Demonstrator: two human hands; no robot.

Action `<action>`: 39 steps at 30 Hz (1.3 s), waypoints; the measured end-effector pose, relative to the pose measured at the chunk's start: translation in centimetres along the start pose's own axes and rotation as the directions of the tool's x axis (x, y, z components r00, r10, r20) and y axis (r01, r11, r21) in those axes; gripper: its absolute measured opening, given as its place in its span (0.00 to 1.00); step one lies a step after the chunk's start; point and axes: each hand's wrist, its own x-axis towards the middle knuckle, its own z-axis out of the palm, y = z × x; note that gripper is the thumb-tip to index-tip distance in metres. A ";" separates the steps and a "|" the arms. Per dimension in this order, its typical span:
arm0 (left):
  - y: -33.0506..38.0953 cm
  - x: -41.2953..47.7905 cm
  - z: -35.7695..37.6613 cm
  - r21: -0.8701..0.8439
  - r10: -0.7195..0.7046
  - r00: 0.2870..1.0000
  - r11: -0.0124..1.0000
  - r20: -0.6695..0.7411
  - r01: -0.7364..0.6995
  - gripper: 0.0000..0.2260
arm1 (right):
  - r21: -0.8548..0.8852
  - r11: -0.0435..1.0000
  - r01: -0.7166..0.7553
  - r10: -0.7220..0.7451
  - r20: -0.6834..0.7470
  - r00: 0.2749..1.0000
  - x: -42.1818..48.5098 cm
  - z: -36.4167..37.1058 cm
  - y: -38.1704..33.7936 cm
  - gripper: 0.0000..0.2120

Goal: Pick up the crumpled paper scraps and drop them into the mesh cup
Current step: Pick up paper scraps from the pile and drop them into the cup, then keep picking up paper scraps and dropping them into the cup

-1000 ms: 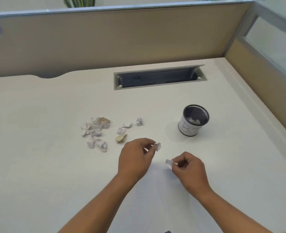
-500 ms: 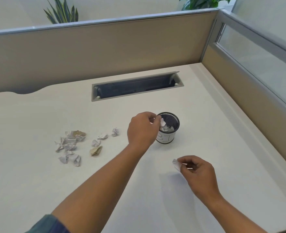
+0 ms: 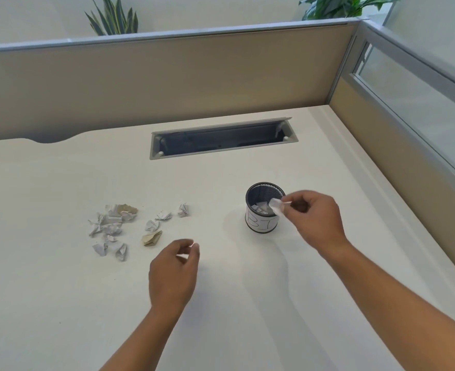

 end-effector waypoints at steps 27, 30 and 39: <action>-9.7 3.7 -11.5 0.005 -0.140 0.985 0.990 -0.099 0.141 0.06 | -0.155 0.987 -0.037 0.093 0.370 0.924 -14.4 13.4 2.4 0.09; -10.5 5.6 -12.8 0.054 -0.124 0.985 0.990 -0.119 0.131 0.04 | -0.168 0.985 -0.026 0.090 0.386 0.918 -14.7 15.1 1.7 0.09; -11.2 11.0 -12.8 0.089 -0.163 0.975 0.980 -0.153 0.178 0.12 | -0.221 0.975 0.012 0.077 0.392 0.917 -14.2 18.8 -0.8 0.09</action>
